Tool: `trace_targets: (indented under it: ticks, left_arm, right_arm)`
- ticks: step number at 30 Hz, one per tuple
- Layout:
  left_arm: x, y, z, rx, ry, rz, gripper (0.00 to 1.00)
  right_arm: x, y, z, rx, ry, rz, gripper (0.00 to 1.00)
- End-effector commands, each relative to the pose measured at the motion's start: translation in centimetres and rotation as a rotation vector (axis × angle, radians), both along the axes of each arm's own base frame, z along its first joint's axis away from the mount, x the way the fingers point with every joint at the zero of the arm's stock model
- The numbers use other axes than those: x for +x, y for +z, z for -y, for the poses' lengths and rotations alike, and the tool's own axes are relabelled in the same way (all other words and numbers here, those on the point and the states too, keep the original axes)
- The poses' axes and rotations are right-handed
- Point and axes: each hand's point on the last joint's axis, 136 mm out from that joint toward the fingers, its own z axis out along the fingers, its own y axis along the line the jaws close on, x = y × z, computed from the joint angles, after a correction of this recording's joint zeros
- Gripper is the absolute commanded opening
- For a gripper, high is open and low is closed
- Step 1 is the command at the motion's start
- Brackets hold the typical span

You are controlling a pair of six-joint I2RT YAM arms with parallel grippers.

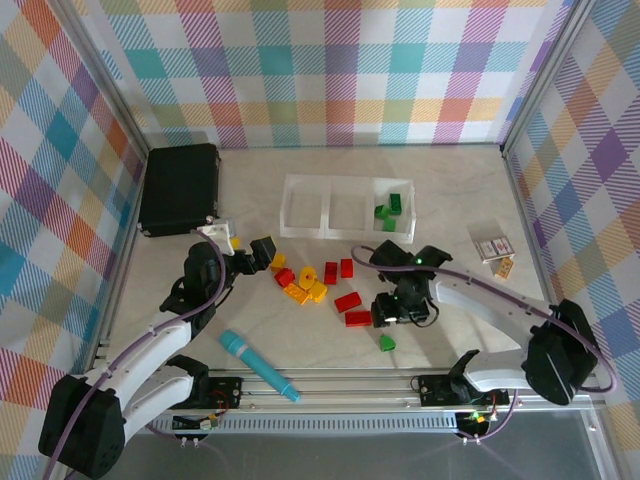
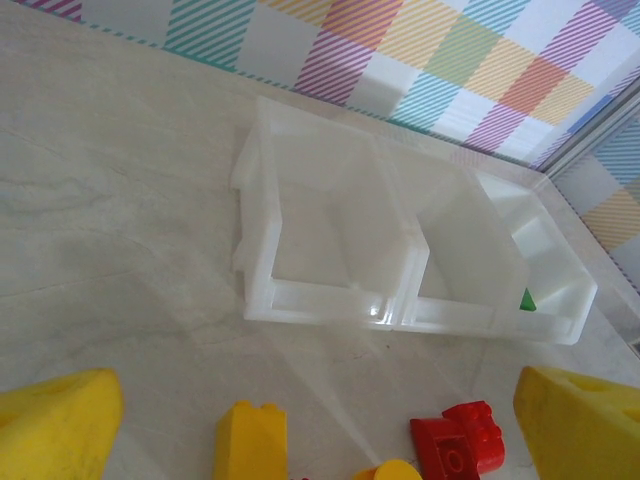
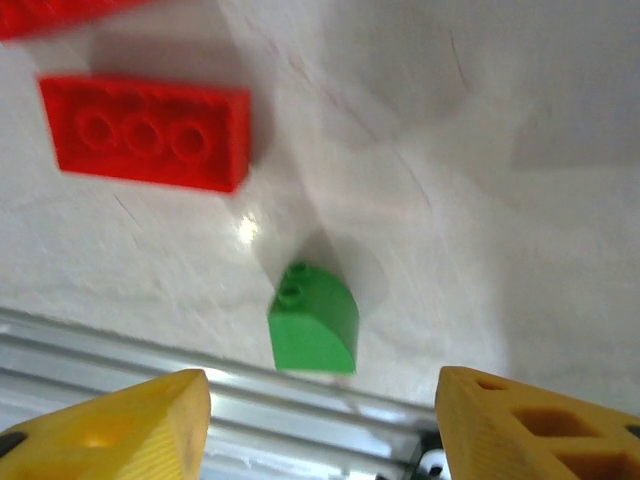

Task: Sort the legos into containers by color
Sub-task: Pick up the lego from the bottom-center of the table.

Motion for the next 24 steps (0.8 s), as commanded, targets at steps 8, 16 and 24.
trace_targets:
  ticks: [8,16,24]
  left_arm:
    - [0.4,-0.5,1.0,-0.012,-0.03,-0.009,1.0]
    - [-0.1,-0.3,0.5,-0.003,-0.016,-0.002,1.0]
    - [0.0,-0.2,0.5,0.002,-0.019,0.0,1.0]
  right_arm:
    - [-3.8,-3.0,-0.8,-0.052,-0.038,-0.136,0.73]
    - [-3.4,-5.0,-1.2,-0.113,-0.008,-0.161,0.73]
    - [-3.0,-6.1,-1.2,-0.159,0.002,-0.18,0.65]
